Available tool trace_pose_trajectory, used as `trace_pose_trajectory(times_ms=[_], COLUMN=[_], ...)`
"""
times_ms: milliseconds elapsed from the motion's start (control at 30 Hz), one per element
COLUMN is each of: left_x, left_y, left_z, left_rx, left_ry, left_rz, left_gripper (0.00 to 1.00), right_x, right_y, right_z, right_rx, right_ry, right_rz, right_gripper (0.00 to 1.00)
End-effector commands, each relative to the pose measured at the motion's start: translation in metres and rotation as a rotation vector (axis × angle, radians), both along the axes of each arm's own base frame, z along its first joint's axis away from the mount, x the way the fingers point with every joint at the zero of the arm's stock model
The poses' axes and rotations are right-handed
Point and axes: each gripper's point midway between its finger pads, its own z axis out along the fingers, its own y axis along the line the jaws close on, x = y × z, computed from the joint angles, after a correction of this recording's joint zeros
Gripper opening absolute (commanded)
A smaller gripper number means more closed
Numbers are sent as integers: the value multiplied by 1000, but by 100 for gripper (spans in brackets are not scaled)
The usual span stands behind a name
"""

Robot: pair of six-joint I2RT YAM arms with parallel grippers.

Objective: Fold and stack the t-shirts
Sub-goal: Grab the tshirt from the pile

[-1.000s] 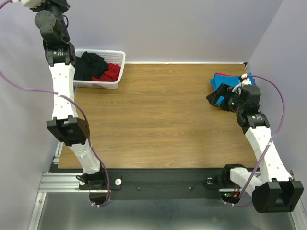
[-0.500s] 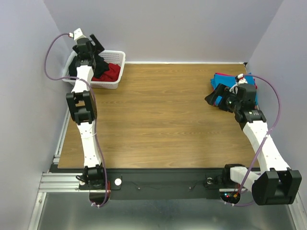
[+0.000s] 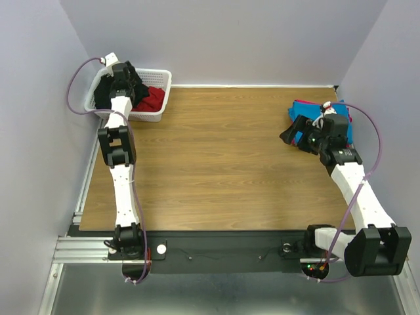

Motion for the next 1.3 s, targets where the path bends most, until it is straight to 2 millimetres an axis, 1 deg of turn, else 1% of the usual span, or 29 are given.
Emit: trace_pose_trajectory(times_ms=[0,67,100,167,233,267,300,333,400,433,500,533,633,667,700,733,767,800,833,867,933,967,1067,1100,1133,1167,1200,1233,1267], left_x=[-5,-4,0,2,3,3,4,4,3,3,2,2,3,3,3,4,4,1,0,-4,-9,-19,-34,-48,-54,-70,-78,-84,-91], left_y=[36,40,36,37,39,39,40,41,44,44,48,47,45,42,38,28,22,19,14,10,-1,-5,-22,-28,-35,-41,-45,-53,-60], left_z=[22,9,6,10,13,12,14,13,11,11,11,9,8,12,6,9,38,36,50,84,116,156,206,242,253,285,298,303,314], left_rx=[113,111,100,81,84,81,77,74,65,61,52,46,35,30,27,21,25,24,23,33,40,49,59,69,71,81,83,79,77], left_ry=[-15,-1,-7,-25,-41,-43,-49,-49,-48,-48,-50,-48,-49,-55,-51,-61,-121,-115,-139,-190,-242,-303,-383,-435,-449,-495,-514,-518,-536], left_rz=[132,122,86,89,85,85,87,89,94,90,95,90,61,50,24,-28,-46,-60,-69,-73,-84,-90,-122,-129,-144,-155,-166,-193,-210], left_gripper=[99,99,99,98,95,82,72,53,39,22,4,0,0,0,0,0,0,0,0,0,0,0,0,0,0,0,0,0,0], right_x=[9,9,8,5,5,4,4,3,2,1,1,0,1,2,2,3,3,3,3,3,2,2,-1,-1,-2,-2,-3,-4,-5], right_y=[-2,-1,0,4,6,6,7,6,6,6,5,5,5,4,3,3,4,4,4,4,7,8,10,10,10,11,12,12,13], right_z=[6,4,4,5,8,11,14,14,18,19,20,21,19,18,18,17,16,16,16,16,17,19,20,20,21,21,23,24,25], right_rx=[-12,-8,-1,9,16,15,14,12,10,10,7,6,1,0,-1,-1,0,0,0,0,6,8,17,15,17,19,22,25,27], right_ry=[-39,-32,-32,-37,-44,-54,-62,-65,-78,-81,-86,-88,-85,-82,-81,-78,-74,-74,-74,-74,-78,-82,-85,-87,-91,-91,-94,-99,-101], right_rz=[1,2,8,29,41,42,44,43,43,43,41,41,38,34,33,33,36,36,36,38,54,58,70,71,72,73,78,80,82], right_gripper=[100,100,100,100,100,100,100,100,100,100,100,100,100,100,100,100,100,100,100,100,100,100,100,100,100,100,100,100,100])
